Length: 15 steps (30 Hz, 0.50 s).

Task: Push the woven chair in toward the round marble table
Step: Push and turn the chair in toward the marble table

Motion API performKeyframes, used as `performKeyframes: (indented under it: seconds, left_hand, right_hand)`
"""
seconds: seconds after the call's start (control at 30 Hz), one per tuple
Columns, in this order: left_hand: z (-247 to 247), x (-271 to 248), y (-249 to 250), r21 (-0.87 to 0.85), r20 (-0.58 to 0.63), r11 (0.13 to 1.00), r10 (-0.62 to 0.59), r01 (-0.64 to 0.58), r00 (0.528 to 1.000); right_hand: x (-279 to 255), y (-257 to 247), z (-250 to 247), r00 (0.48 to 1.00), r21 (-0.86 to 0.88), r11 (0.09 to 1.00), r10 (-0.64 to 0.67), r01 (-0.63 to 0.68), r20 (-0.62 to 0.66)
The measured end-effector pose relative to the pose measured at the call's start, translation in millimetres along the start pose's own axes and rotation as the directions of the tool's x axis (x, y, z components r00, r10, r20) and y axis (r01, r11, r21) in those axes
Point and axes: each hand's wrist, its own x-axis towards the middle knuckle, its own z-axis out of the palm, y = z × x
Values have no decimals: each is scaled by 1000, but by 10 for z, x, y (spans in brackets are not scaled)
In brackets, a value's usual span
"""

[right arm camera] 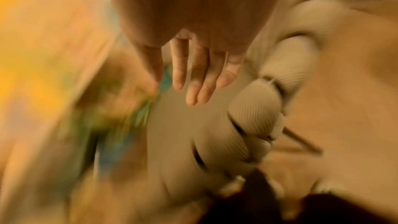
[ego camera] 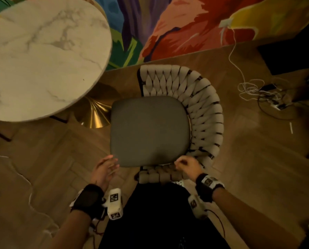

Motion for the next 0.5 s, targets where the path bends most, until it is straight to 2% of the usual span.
performKeyframes:
  seconds: [0.07,0.1,0.23,0.37,0.43,0.5]
  left_hand:
    - [73,-60,-23,-29,8,1000,-6,6,1000]
    - [109,-82,-22,-50,14,999,-8,8,1000]
    - [244,-114,5,-37,34,999,18,-17,999]
    - [361,-64,4,43,26,999,27,-28,999]
    - [394,-27,-2,45,7,999,12,-12,1000]
    - [422,-11,8,31,-2,999,-5,5,1000]
  right_hand:
    - [-152,10,-328,979,322,943,138,-84,-149]
    - [-240,7,-484,963,403,908,198,-111,-181]
    - [-527,135,-885,926,444,889,254,-109,-281]
    - [-582,387,-987,878,477,838,415,-266,-239]
    - [-510,516,-932,825,596,714,546,-367,-146]
    - [-405,582,-798,772,685,556,635,-471,16]
